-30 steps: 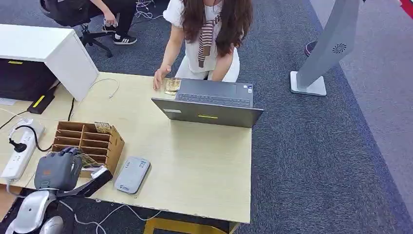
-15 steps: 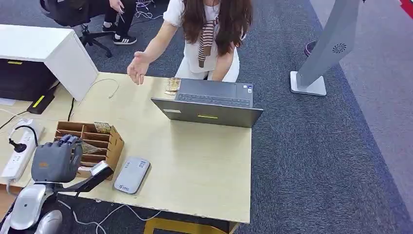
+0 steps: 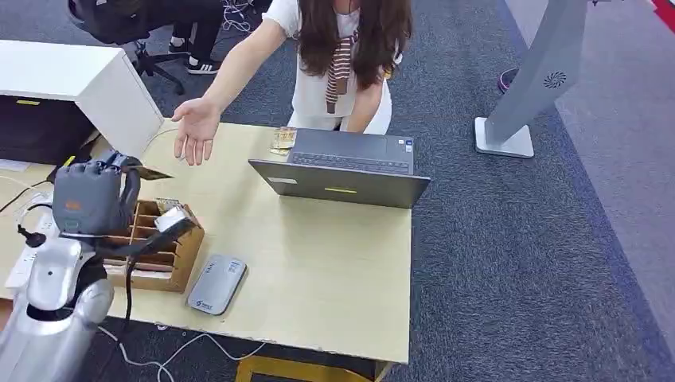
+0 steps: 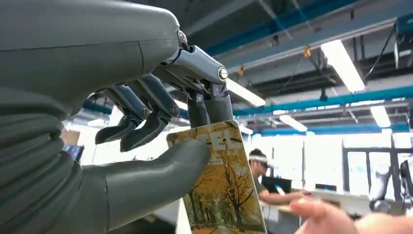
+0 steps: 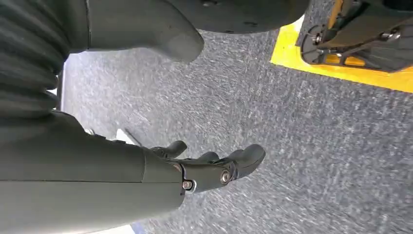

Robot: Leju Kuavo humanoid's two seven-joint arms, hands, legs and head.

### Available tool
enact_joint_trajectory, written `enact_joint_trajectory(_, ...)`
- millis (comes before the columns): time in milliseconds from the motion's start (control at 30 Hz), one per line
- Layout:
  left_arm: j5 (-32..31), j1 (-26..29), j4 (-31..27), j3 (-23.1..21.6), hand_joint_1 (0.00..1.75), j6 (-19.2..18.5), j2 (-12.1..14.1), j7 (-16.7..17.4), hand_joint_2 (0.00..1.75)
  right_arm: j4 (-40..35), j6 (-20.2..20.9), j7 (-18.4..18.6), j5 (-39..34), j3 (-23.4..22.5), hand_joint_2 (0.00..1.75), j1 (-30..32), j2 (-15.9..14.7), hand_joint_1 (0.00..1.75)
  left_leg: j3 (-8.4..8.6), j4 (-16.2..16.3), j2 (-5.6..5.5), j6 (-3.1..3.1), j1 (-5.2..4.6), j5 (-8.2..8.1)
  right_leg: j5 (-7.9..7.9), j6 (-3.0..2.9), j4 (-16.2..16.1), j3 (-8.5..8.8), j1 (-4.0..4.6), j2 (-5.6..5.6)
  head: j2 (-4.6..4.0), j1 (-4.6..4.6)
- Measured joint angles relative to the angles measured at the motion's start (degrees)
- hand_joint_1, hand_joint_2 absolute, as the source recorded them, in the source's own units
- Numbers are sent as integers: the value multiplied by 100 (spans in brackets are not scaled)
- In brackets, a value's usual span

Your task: Pass the card to the sensor for recognition and then transmit it.

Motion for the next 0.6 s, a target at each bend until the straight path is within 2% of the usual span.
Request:
enact_joint_trajectory(133,-114,-941,1190,-127,175,188,-7,-158,175,13,50,50,73,77,175,-27,0,0,0,0,4,-4,1,9,5,-1,2,-3,1,6,0,4)
enact_joint_trajectory(233,-197,-1358,1874,-212,175,286,-9,-179,175,31,55,76,127,107,175,-27,-2,0,0,0,12,-4,1,9,6,-1,3,-5,1,16,0,0)
enact_joint_trajectory(433,-206,-1699,2573,-291,175,293,-66,-216,175,46,74,96,125,133,175,-30,-2,0,-5,0,15,-4,0,8,4,0,2,-10,1,16,0,2)
enact_joint_trajectory(600,-245,-1809,2902,-385,175,317,-129,-234,175,48,109,96,125,149,175,-32,-7,0,-5,0,17,-4,0,8,5,0,2,-11,1,18,0,2)
